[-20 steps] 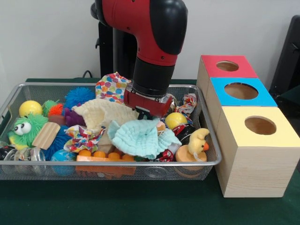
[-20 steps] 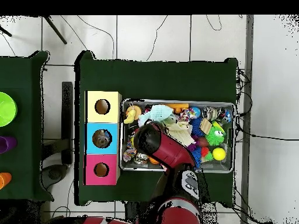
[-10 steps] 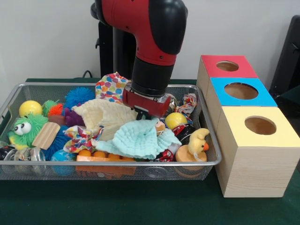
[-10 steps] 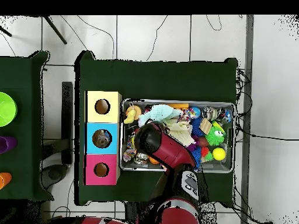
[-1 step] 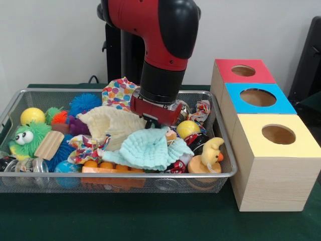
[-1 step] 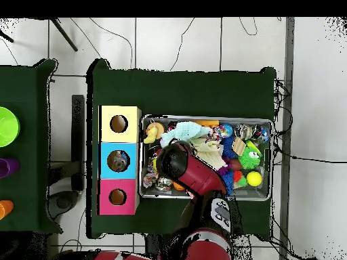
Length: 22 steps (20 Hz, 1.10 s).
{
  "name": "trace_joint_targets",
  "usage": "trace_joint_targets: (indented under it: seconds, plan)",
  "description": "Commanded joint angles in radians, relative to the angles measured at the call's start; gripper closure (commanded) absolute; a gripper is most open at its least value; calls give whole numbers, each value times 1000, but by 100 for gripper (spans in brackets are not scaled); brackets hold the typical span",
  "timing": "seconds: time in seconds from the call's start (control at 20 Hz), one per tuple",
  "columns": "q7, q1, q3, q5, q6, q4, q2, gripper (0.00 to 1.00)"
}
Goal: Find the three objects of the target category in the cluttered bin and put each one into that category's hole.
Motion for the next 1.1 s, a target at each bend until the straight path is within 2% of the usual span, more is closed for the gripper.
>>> trace_joint_targets:
  seconds: [0.05,0.55,0.6,1.1]
  plan:
    - [215,-29,78,25,73,-12,16,100]
    - [202,-39,78,17,76,-17,16,100]
    - [202,-39,78,16,78,-18,16,0]
    - [198,-44,80,11,78,-9,10,0]
